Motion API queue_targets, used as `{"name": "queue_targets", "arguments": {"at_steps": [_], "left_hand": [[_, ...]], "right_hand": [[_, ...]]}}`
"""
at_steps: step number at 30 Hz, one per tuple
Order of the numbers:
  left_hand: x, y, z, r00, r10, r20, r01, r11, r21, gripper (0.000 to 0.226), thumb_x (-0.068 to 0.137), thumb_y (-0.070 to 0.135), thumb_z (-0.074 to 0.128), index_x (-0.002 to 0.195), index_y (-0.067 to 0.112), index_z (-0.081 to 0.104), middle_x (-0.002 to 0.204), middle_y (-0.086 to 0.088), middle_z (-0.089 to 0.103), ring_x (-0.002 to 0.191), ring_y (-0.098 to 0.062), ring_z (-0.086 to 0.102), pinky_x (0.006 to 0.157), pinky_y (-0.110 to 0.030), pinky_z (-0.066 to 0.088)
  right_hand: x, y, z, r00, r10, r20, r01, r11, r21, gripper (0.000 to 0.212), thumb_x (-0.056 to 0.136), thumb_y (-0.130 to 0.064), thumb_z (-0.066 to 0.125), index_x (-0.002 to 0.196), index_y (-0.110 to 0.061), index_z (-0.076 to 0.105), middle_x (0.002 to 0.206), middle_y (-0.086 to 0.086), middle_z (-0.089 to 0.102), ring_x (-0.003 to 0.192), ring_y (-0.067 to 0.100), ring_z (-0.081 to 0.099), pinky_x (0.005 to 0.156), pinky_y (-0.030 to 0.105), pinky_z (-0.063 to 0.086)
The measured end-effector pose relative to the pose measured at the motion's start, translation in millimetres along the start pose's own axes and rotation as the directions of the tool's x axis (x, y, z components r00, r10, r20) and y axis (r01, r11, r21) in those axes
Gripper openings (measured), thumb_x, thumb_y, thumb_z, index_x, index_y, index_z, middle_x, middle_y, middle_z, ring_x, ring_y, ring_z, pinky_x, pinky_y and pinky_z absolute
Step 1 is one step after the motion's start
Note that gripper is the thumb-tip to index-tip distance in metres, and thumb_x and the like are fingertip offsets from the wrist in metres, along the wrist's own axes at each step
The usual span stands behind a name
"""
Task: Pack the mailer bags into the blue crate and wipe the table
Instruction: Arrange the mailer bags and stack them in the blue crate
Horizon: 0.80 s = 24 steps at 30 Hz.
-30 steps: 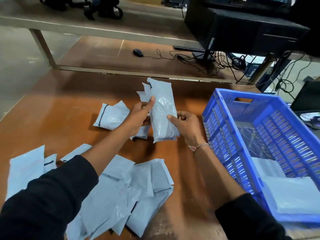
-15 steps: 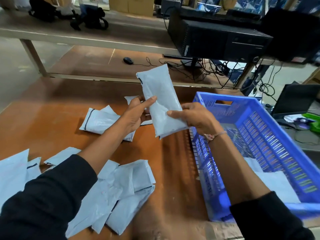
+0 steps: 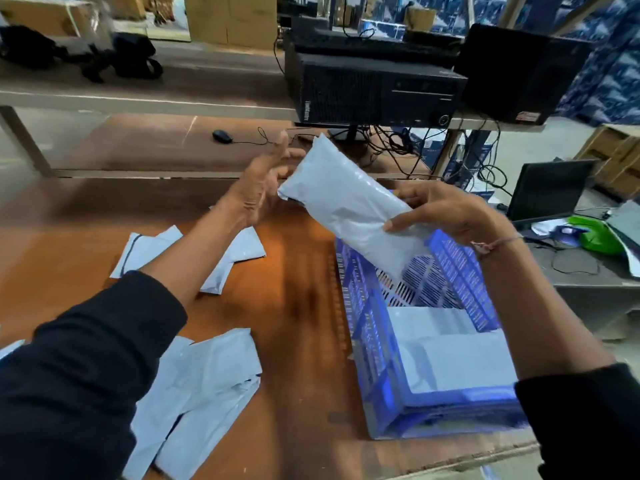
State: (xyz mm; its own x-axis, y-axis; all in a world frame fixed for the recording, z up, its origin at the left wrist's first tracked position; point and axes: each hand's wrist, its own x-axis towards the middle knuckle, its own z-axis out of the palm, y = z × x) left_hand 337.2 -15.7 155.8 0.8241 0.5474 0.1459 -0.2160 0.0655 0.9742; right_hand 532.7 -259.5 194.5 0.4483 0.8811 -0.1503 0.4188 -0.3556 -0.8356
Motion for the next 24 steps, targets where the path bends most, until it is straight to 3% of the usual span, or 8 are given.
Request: {"name": "queue_targets", "arguments": {"at_steps": [3,5,9,12,15,18,21,24], "left_hand": [[16.3,8.0,33.2,0.993,-0.026,0.113,0.005,0.984,0.178,0.083,0.066,0.082,0.069,0.12,0.018,0.07,0.119,-0.013,0.067,0.102,-0.032,0.06,0.09,-0.047,0.048],[26.7,10.4,59.0,0.981,-0.062,0.186,-0.005,0.94,0.341,0.081,0.077,0.076,0.069,0.124,0.011,0.064,0.112,-0.005,0.067,0.09,-0.017,0.064,0.079,-0.035,0.05],[41.3,9.6,113.3,0.925,-0.139,0.353,-0.133,0.752,0.645,0.054,0.084,0.059,0.074,0.12,0.02,0.069,0.113,-0.004,0.071,0.089,-0.005,0.064,0.071,-0.024,0.054],[50.3,-2.9,148.6,0.86,-0.295,0.417,-0.185,0.582,0.792,0.045,0.081,0.051,0.082,0.116,0.026,0.071,0.107,-0.004,0.071,0.088,-0.011,0.07,0.07,-0.03,0.062],[58.3,-34.5,175.9,0.784,-0.452,0.426,-0.172,0.501,0.848,0.047,0.084,0.041,0.083,0.122,0.02,0.065,0.099,-0.002,0.066,0.083,-0.016,0.069,0.067,-0.033,0.063],[63.7,-69.2,192.6,0.682,-0.628,0.374,-0.136,0.393,0.909,0.046,0.089,0.033,0.08,0.126,0.015,0.059,0.106,-0.002,0.062,0.09,-0.018,0.067,0.079,-0.042,0.064],[66.9,-98.7,201.6,0.58,-0.763,0.286,-0.186,0.218,0.958,0.049,0.092,0.037,0.075,0.131,0.015,0.057,0.12,-0.006,0.062,0.101,-0.025,0.063,0.096,-0.048,0.058],[66.2,-126.4,203.7,0.491,-0.845,0.212,-0.262,0.089,0.961,0.045,0.094,0.037,0.073,0.129,0.013,0.058,0.114,-0.009,0.062,0.098,-0.027,0.061,0.098,-0.049,0.054]], "right_hand": [[-11.7,13.7,-39.7,0.999,-0.011,0.037,0.016,0.991,-0.132,0.049,0.066,-0.018,0.092,0.112,-0.018,0.075,0.108,0.015,0.076,0.104,0.043,0.069,0.097,0.061,0.053],[-17.0,25.8,-64.2,0.999,0.004,0.043,0.006,0.977,-0.212,0.04,0.071,-0.01,0.088,0.109,-0.017,0.076,0.106,0.011,0.077,0.103,0.039,0.071,0.098,0.057,0.054],[-21.3,55.0,-102.0,0.996,0.061,0.061,-0.035,0.932,-0.361,0.036,0.071,-0.007,0.087,0.104,-0.02,0.078,0.101,0.004,0.079,0.097,0.033,0.073,0.093,0.053,0.057],[-16.7,81.3,-119.8,0.988,0.124,0.088,-0.071,0.888,-0.454,0.036,0.072,-0.007,0.087,0.102,-0.024,0.078,0.097,0.001,0.079,0.095,0.029,0.074,0.09,0.045,0.059],[-8.1,105.8,-125.1,0.97,0.2,0.14,-0.097,0.842,-0.53,0.038,0.072,-0.006,0.085,0.105,-0.023,0.077,0.098,0.0,0.078,0.09,0.021,0.072,0.088,0.04,0.056],[2.5,126.8,-113.2,0.916,0.313,0.249,-0.117,0.806,-0.581,0.037,0.071,-0.008,0.083,0.106,-0.02,0.075,0.105,0.008,0.076,0.094,0.023,0.068,0.091,0.042,0.054],[12.3,145.0,-88.9,0.847,0.429,0.315,-0.119,0.729,-0.674,0.044,0.077,-0.007,0.077,0.12,-0.014,0.068,0.118,0.011,0.07,0.105,0.027,0.065,0.095,0.041,0.052],[20.7,166.2,-65.0,0.775,0.508,0.377,-0.125,0.708,-0.695,0.048,0.065,-0.018,0.074,0.112,-0.019,0.068,0.121,0.021,0.068,0.094,0.03,0.065,0.073,0.04,0.053]]}}
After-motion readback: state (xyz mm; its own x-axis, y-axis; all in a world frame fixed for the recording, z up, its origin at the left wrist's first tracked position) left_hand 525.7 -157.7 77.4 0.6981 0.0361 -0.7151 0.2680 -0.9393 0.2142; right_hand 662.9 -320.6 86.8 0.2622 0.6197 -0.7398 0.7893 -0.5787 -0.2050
